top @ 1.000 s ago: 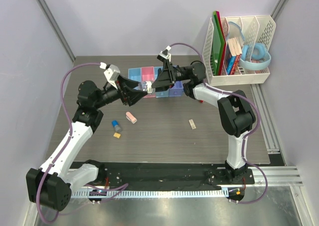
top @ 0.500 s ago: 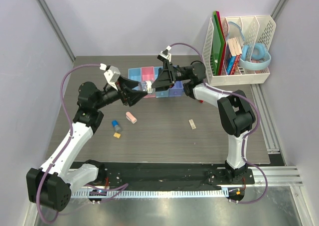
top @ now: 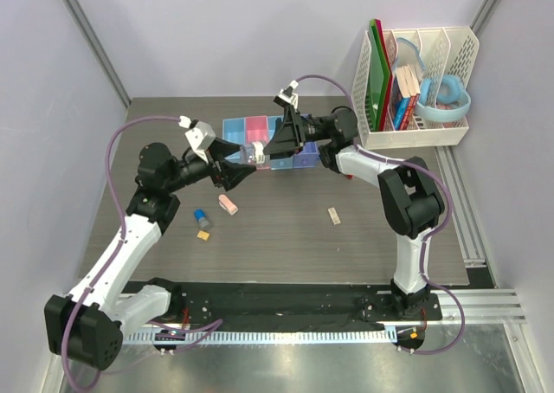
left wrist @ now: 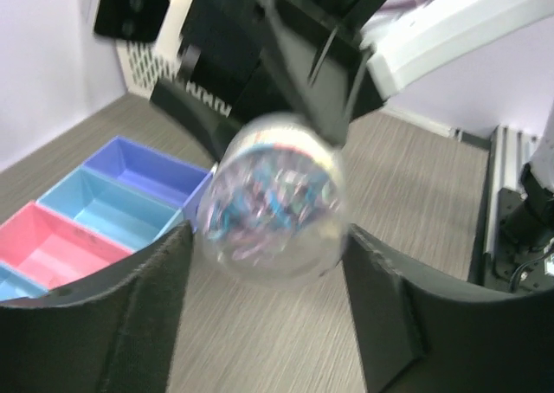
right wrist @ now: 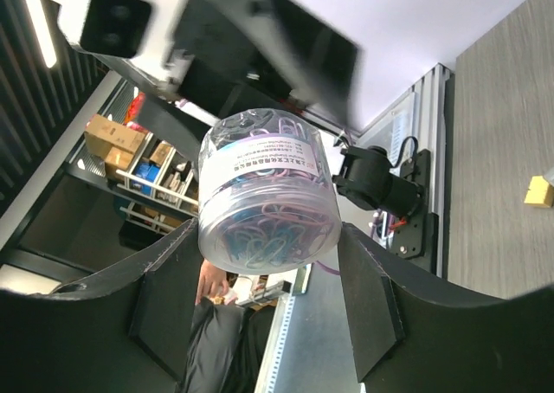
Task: Sort the stationery into containers
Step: Place the stationery in the storage box.
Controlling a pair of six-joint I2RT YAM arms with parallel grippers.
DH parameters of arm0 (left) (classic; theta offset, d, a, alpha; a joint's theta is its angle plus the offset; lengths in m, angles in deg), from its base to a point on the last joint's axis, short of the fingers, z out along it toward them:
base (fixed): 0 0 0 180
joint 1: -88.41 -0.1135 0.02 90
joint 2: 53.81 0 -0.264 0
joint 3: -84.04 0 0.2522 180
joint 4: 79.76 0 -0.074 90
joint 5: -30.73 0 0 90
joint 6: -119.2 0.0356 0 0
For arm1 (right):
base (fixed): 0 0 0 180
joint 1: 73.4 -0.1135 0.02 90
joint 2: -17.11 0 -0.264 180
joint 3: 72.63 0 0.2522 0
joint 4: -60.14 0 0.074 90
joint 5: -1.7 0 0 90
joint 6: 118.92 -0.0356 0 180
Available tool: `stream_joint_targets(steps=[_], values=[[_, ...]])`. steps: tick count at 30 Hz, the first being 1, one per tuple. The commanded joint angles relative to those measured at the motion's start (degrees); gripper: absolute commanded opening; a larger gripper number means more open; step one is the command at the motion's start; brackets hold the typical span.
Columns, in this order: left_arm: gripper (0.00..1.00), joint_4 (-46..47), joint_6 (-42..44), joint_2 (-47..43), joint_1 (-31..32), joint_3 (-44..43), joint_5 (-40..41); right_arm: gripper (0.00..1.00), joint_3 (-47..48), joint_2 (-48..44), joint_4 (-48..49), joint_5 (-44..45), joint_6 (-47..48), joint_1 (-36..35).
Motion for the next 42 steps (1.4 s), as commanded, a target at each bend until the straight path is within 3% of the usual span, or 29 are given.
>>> stream_joint_targets(steps=[1, 4, 5, 19, 28, 30, 31, 34, 35, 42], values=[[0.82, -7.47, 4.57, 0.8, -0.61, 1.04, 3.02, 0.23, 1.26, -6.66, 21.69, 2.18, -2.66, 0.04], [0.99, -7.64, 4.93, 0.63, -0.61, 1.12, 3.28, 0.23, 1.08, -7.01, 21.61, 2.01, -2.48, 0.04], [1.0, -7.64, 5.01, 0.63, -0.61, 1.12, 3.37, 0.23, 1.0, -7.1, 21.61, 1.83, -2.48, 0.04], [1.0, -20.03, 12.74, -2.1, -0.69, -0.46, 10.22, 0.11, 2.4, -5.61, 13.44, 0.95, 5.86, 5.04], [1.0, -21.0, 14.59, -2.45, -0.69, 0.16, 16.03, 0.11, 3.36, -6.49, -1.23, 3.85, 17.88, 12.16], [1.0, -20.92, 14.86, -2.71, -0.69, 0.68, 16.81, 0.11, 3.28, -7.44, -8.25, 4.64, 21.84, 14.18], [1.0, -20.83, 15.29, -2.71, -0.69, 0.86, 17.17, 0.11, 3.54, -8.06, -12.63, 5.08, 30.82, 14.8], [1.0, -20.65, 15.74, -3.06, -0.69, 1.74, 18.14, 0.11, 8.95, -11.23, -50.16, 11.56, 56.92, 16.3], [1.0, -20.91, 16.0, -2.98, -0.69, 2.09, 18.22, 0.1, 11.6, -11.49, -70.82, 18.46, 76.42, 16.21], [1.0, -22.15, 19.68, -1.93, -0.87, 4.55, 22.7, 0.1, 20.23, -7.11, -91.84, 40.1, 94.08, 16.21]])
